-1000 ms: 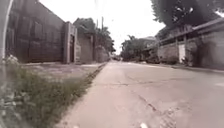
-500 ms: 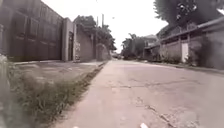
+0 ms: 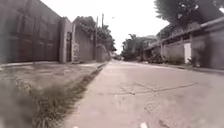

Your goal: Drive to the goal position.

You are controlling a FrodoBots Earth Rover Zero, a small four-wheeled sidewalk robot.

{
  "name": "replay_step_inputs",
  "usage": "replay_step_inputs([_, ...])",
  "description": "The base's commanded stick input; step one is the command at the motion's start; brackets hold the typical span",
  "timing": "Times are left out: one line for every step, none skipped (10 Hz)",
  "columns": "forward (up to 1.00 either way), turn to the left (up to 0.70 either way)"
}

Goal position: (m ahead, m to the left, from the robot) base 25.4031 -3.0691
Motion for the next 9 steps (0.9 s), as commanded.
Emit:
replay_step_inputs([0.70,0.00])
replay_step_inputs([0.70,0.00])
replay_step_inputs([0.70,0.00])
replay_step_inputs([0.70,0.00])
replay_step_inputs([0.70,0.00])
replay_step_inputs([0.70,0.00])
replay_step_inputs([0.70,0.00])
replay_step_inputs([0.70,0.00])
replay_step_inputs([0.70,0.00])
